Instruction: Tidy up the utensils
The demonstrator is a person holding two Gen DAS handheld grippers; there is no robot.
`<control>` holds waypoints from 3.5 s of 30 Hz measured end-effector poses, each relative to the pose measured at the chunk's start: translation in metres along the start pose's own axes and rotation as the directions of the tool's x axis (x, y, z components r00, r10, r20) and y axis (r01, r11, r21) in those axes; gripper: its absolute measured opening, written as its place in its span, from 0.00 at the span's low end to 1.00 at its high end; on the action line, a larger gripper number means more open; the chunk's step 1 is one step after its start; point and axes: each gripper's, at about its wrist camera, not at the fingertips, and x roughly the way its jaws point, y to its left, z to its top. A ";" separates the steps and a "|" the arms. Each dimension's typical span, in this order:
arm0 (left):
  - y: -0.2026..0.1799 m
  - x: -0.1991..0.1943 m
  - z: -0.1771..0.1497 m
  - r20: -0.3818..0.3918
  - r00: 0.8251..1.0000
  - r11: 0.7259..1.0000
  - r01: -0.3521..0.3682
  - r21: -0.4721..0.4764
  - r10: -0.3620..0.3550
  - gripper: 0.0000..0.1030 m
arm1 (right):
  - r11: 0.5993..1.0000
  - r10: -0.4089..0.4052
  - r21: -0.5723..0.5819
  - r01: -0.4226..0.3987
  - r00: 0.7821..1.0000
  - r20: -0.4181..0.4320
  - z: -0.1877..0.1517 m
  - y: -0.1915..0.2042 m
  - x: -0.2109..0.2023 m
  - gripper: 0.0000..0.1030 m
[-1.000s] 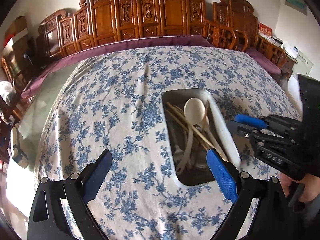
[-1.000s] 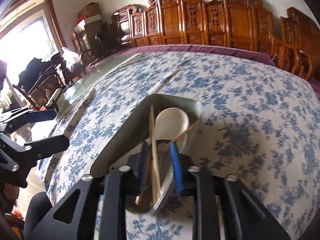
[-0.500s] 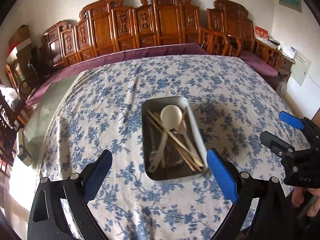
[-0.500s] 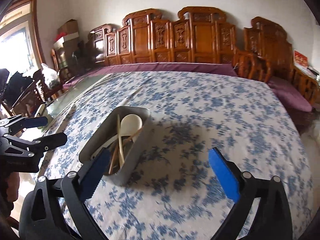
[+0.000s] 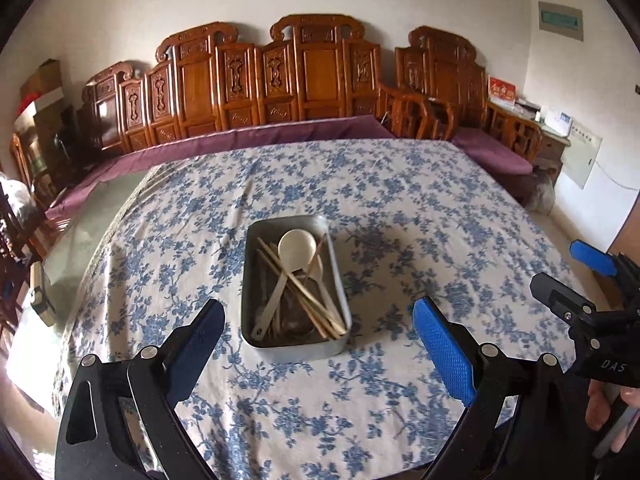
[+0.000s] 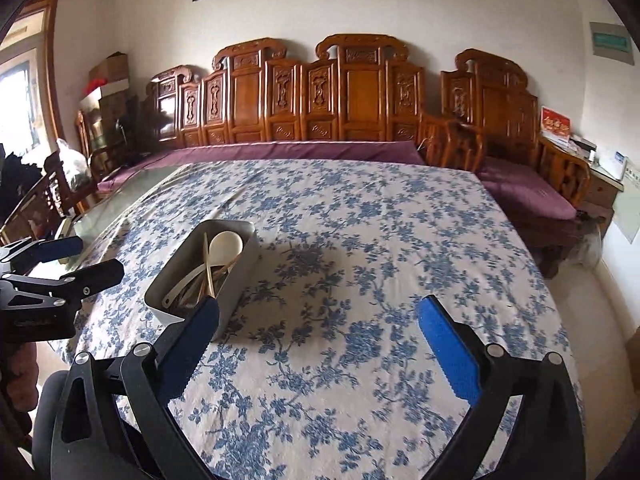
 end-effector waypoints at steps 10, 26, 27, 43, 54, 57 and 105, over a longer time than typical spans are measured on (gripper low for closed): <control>0.006 -0.039 -0.006 0.033 0.999 0.997 -0.018 -0.080 0.021 0.92 | 0.999 -0.030 0.029 0.029 0.998 0.050 -0.002 -0.013 -0.045 0.97; -0.011 -0.111 0.014 0.161 0.987 0.998 -0.015 -0.062 0.025 0.92 | 0.999 -0.026 0.037 0.020 0.985 0.168 0.019 -0.005 -0.106 0.97; -0.013 -0.117 0.017 0.175 0.984 0.998 -0.021 -0.060 0.031 0.92 | 0.999 -0.027 0.036 0.021 0.983 0.180 0.021 -0.004 -0.111 0.97; -0.023 -0.176 0.027 0.296 0.953 0.998 -0.049 -0.041 0.059 0.92 | 0.999 -0.050 0.023 0.045 0.935 0.351 0.046 0.007 -0.184 0.97; -0.019 -0.172 0.025 0.291 0.954 0.997 -0.055 -0.058 0.070 0.92 | 0.999 -0.047 0.023 0.042 0.938 0.343 0.044 0.007 -0.180 0.97; -0.018 -0.169 0.025 0.285 0.957 0.997 -0.046 -0.060 0.061 0.92 | 0.999 -0.047 0.022 0.042 0.939 0.341 0.043 0.008 -0.178 0.97; -0.020 -0.161 0.017 0.273 0.959 0.997 -0.057 -0.060 0.072 0.92 | 0.999 -0.039 0.030 0.031 0.947 0.318 0.035 0.005 -0.167 0.97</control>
